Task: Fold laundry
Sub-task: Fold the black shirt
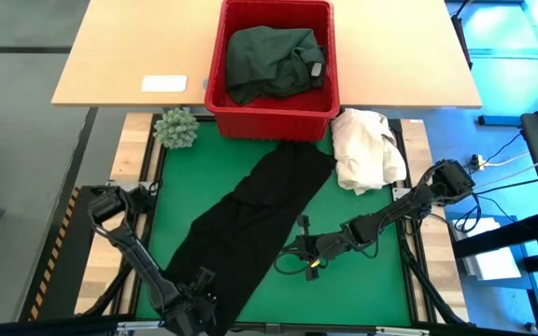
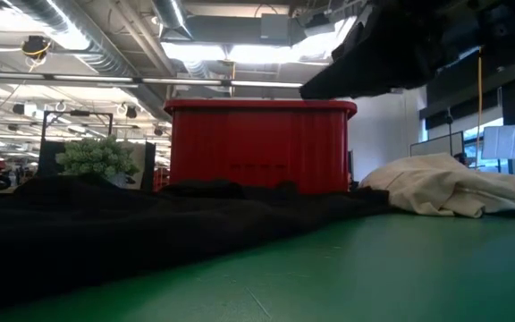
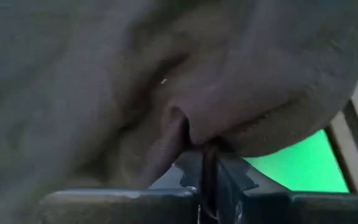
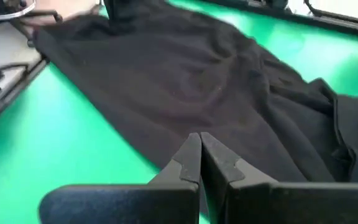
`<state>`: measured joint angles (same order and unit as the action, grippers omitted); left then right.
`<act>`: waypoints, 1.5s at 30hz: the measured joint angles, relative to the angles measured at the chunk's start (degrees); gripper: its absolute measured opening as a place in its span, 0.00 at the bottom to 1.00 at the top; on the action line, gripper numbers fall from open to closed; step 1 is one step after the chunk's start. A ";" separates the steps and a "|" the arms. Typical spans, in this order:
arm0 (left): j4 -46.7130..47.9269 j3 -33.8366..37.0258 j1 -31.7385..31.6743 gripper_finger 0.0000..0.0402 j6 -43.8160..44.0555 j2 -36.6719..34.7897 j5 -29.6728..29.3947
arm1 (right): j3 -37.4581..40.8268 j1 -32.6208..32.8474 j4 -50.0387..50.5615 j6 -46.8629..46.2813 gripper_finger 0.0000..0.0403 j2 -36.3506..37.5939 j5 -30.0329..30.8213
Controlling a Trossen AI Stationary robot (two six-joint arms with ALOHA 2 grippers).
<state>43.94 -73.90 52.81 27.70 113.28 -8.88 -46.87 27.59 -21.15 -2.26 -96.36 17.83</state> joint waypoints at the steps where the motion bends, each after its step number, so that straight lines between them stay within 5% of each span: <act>1: 0.17 0.06 -0.49 0.02 -0.02 -0.48 0.12 | 0.02 0.00 -1.53 0.01 0.01 -0.09 -0.92; 6: 2.12 0.24 -3.35 0.01 0.01 -4.42 -0.20 | 0.00 0.09 -12.07 3.99 0.01 -2.68 -8.55; 12: 2.95 0.21 -7.60 0.01 -1.26 -10.17 -1.84 | 0.00 0.13 -12.92 5.07 0.05 -5.05 -9.50; 24: 3.16 0.08 -20.45 0.00 -6.56 -16.49 -10.43 | -7.26 0.13 -17.86 5.64 0.54 -17.25 -8.41; 30: 2.99 0.06 -27.18 0.00 -9.86 -16.59 -11.63 | -14.59 0.13 -17.67 2.86 0.70 -20.87 -7.55; 36: 3.02 0.03 -31.55 0.00 -12.19 -16.59 -11.09 | -19.75 0.13 -10.67 -4.83 0.77 -20.92 -3.80; 45: 6.03 0.01 -34.70 0.00 -12.39 -16.59 -11.39 | -22.21 0.17 0.35 -9.77 0.79 -20.36 -7.29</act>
<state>49.98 -73.89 18.11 15.31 96.68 -20.27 -69.08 27.77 -20.80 -12.04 -116.72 10.54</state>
